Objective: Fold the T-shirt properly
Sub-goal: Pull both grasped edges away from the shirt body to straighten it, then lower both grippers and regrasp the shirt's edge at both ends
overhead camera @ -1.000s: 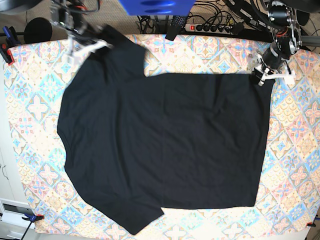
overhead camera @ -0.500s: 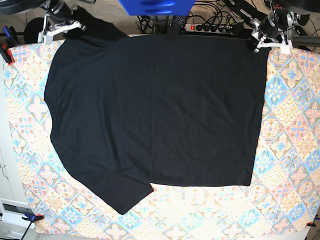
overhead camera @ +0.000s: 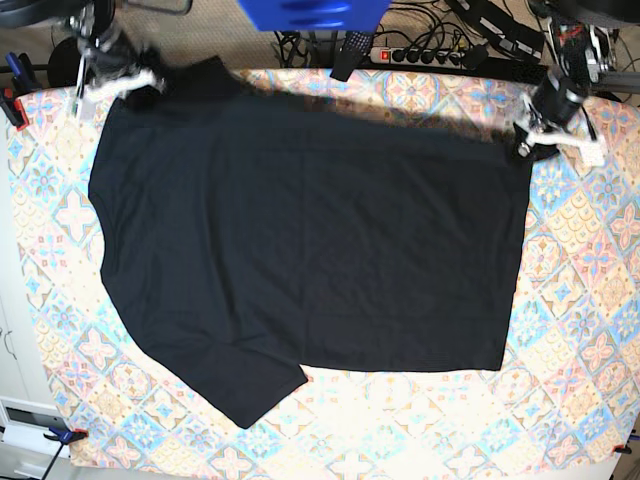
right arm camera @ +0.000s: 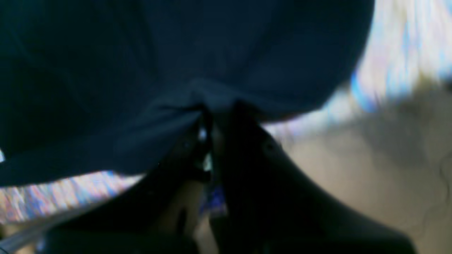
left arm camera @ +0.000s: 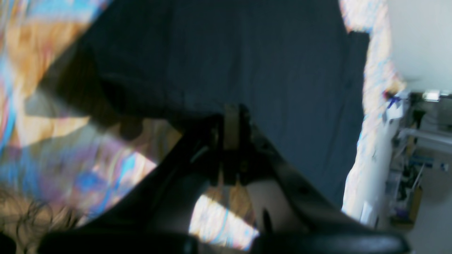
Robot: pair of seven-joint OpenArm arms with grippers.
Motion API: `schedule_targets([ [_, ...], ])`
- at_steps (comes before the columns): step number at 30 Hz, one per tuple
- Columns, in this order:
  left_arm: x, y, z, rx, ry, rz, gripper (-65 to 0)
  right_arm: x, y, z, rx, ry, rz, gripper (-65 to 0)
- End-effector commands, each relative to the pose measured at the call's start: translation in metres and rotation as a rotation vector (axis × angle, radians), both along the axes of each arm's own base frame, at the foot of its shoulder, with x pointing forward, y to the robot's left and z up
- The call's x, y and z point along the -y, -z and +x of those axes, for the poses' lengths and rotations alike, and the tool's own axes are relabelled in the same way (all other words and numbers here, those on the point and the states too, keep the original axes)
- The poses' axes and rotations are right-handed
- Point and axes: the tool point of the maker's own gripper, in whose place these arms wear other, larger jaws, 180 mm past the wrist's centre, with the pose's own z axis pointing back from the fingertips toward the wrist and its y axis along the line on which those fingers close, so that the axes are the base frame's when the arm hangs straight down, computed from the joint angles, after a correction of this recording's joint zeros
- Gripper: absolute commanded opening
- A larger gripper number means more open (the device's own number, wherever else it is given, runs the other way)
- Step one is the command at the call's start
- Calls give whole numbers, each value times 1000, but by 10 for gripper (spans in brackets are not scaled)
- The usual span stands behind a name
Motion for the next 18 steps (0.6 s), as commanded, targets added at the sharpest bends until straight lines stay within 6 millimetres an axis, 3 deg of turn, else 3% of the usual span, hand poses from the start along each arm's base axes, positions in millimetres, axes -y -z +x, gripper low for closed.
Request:
schedule_targets([
  [1, -5, -9, 10, 37, 7, 32, -650, 4, -10, 12, 45, -7, -15, -649],
  [5, -15, -9, 35, 67, -7, 70, -650, 6, -22, 45, 124, -28, -28, -648],
  [9, -30, 9, 60, 59, -64, 34, -650, 8, -38, 85, 205, -36, -27, -647],
  [14, -24, 36, 96, 21, -65, 0, -650, 14, -26, 118, 172, -41, 8, -647],
  [18, -16, 43, 124, 16, -41, 13, -650, 25, -12, 138, 158, 5, 33, -647],
])
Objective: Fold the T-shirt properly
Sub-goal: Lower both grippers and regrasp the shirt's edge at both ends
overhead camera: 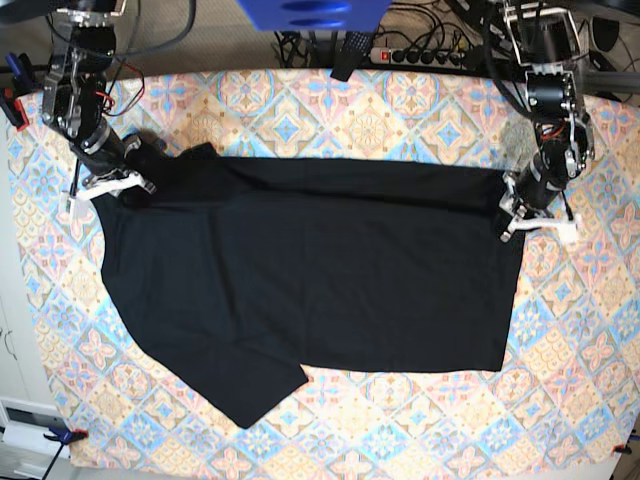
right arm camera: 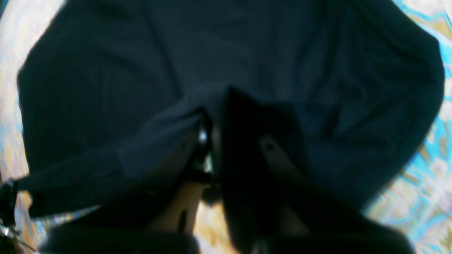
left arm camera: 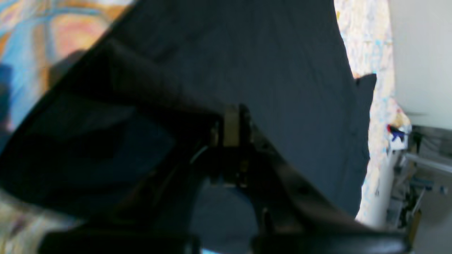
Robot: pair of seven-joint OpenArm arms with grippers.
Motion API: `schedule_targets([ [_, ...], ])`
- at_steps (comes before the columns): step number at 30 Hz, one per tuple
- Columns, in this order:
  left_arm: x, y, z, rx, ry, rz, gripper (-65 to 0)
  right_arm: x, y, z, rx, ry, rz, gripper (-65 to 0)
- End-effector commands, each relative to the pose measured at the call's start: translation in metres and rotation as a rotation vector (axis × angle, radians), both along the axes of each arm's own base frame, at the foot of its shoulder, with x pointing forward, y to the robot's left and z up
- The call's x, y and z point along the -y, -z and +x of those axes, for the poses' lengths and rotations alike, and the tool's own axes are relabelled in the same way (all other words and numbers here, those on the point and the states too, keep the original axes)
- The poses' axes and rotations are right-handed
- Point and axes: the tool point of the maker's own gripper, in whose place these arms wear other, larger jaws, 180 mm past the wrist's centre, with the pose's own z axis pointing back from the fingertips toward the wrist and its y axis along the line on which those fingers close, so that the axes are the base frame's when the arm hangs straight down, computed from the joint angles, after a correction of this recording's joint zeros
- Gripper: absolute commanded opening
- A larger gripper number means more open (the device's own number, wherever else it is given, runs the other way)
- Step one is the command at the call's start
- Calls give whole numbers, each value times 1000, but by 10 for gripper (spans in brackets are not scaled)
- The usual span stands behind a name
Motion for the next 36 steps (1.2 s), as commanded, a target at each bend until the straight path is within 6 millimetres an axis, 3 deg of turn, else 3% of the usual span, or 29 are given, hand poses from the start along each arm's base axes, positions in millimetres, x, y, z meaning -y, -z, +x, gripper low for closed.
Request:
schedule_targets([
  [1, -6, -10, 15, 34, 1, 25, -650, 9, -14, 18, 62, 11, -19, -647],
  [8, 5, 5, 43, 2, -6, 18, -650, 22, 3, 48, 40, 69, 24, -643],
  [15, 11, 16, 51, -32, -2, 31, -650, 2, 14, 74, 2, -48, -97, -566],
  [17, 11, 16, 51, -33, -1, 35, -648, 2, 19, 72, -18, -77, -159, -546],
  [22, 10, 18, 48, -39, -5, 32, -560, -4, 24, 70, -37, -116, -199, -510],
  [25, 10, 18, 46, -45, -2, 26, -425, -2, 23, 69, -36, -111, -200, -482],
  [28, 10, 23, 37, -58, -1, 26, -331, -5, 16, 72, -18, -119, -204, -448],
  [31, 14, 16, 26, -29, -2, 1, -318, -10, -2, 77, 32, -140, -220, -424],
  [36, 12, 8, -4, -26, 13, -54, -313, -13, -12, 62, 55, -154, -238, -393],
])
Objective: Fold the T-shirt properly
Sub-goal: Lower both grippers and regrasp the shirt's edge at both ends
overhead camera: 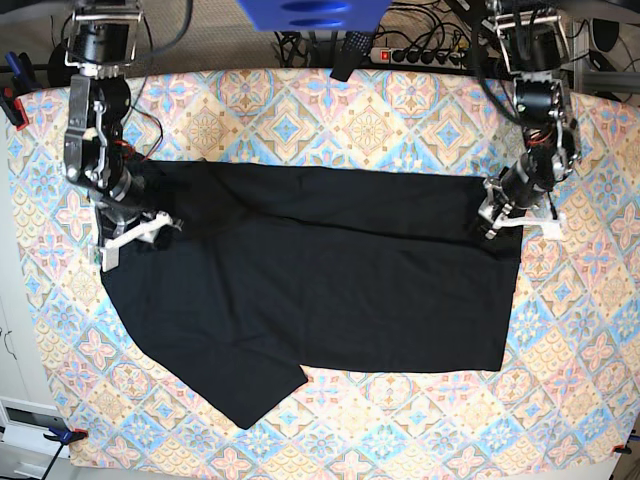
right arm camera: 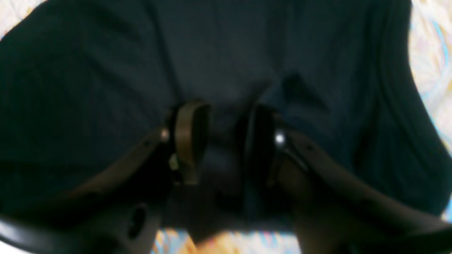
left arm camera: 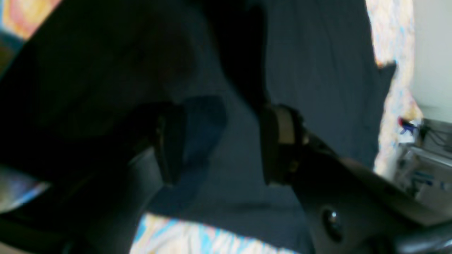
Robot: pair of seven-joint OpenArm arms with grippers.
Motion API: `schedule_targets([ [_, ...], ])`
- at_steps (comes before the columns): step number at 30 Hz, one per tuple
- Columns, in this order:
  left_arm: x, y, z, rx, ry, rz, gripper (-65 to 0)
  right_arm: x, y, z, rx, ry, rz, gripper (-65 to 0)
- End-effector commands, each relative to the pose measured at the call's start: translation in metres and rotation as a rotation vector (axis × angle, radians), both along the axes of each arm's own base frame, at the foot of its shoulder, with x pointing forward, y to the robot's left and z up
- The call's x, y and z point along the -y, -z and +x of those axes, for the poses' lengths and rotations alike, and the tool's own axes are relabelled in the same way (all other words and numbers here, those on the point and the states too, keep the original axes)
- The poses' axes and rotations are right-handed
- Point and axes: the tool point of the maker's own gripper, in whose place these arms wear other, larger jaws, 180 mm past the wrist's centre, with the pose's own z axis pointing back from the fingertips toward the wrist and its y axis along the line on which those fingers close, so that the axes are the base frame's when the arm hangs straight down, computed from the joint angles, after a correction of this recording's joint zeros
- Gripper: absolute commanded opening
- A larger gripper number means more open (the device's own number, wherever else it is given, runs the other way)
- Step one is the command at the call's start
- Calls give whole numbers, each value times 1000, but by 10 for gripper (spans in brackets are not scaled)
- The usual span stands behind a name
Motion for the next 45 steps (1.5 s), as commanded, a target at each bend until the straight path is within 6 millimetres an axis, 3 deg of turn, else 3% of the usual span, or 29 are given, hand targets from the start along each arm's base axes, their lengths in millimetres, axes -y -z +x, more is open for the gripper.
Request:
schedule_targets([
  [1, -9, -11, 0, 35, -17, -9, -313, 7, -14, 5, 46, 1, -19, -374],
  [4, -28, -12, -19, 26, -70, -11, -313, 3, -16, -8, 47, -13, -26, -323],
  [9, -36, -14, -47, 4, -92, -30, -313, -8, -31, -26, 75, -51, -41, -268],
  [16, -44, -9, -68, -22, -132, -59, -313, -12, -30, -42, 59, -65, -44, -253],
  [21, -45, -7, -60, -16, -140, -62, -313, -13, -29, -44, 55, -64, -42, -253],
  [29, -39, 40, -54, -112, -224, -187, -313, -13, -29, -44, 55, -63, -41, -253],
  [32, -36, 38, -47, -100, -221, -194, -317, -12, -29, -44, 56, -60, -40, -253],
  [35, -29, 33, -35, -83, -199, -201, -325, 5, -27, -53, 43, -6, -49, -253],
  [38, -17, 31, -25, -74, -164, -211, -433, 31, -26, -67, 31, 90, -57, -251],
  [41, -17, 29, -21, -67, -161, -211, -650, 50, -21, -84, 2, 149, -72, -200],
  [45, -16, 29, -21, -69, -161, -212, -645, 50, -14, -88, -14, 157, -60, -123],
])
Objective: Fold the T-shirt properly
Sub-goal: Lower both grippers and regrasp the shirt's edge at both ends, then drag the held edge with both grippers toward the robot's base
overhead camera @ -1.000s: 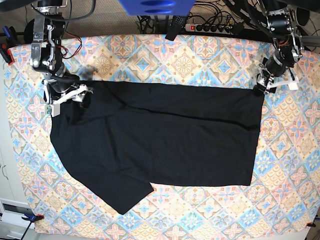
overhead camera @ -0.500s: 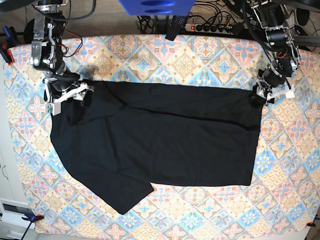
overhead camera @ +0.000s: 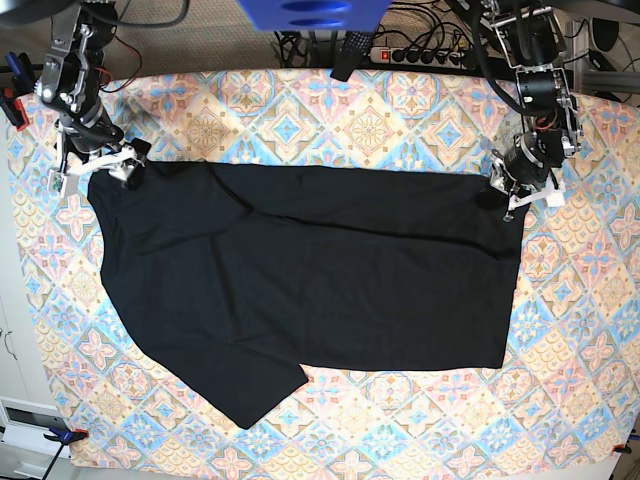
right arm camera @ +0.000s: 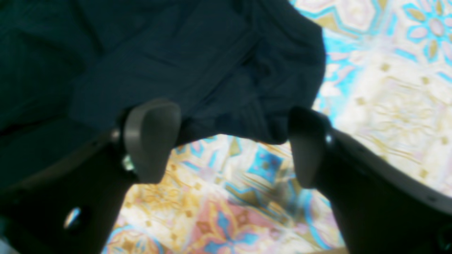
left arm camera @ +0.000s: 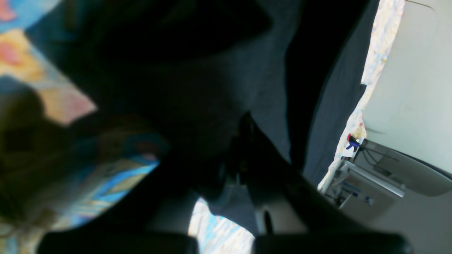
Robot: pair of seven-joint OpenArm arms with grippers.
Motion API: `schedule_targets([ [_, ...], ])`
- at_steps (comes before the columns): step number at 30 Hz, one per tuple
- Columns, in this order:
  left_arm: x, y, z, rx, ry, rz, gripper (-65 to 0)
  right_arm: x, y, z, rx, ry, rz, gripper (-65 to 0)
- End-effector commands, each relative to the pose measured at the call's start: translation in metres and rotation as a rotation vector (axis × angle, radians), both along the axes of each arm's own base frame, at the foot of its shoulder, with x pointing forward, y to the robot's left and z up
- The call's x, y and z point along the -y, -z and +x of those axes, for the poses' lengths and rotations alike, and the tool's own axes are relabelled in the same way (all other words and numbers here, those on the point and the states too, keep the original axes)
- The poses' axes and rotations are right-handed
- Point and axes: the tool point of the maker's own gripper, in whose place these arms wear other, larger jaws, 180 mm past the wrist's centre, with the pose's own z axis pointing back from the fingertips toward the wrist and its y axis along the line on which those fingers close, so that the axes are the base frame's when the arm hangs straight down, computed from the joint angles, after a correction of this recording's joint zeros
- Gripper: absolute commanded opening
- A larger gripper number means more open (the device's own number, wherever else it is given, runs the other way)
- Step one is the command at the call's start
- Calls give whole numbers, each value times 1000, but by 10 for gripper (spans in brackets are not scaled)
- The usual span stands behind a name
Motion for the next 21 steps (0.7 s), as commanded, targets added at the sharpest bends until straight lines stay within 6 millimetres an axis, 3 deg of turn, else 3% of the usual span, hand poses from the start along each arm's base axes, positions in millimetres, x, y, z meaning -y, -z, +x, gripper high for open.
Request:
schedule_targets([
  [1, -8, -8, 7, 21, -8, 18, -650, 4, -6, 5, 25, -3, -13, -121],
  [11, -9, -6, 4, 15, -7, 21, -650, 5, 50, -26, -93, 119, 175, -126],
  [21, -10, -6, 3, 13, -6, 24, -650, 9, 68, 4, -93, 169, 228, -126],
])
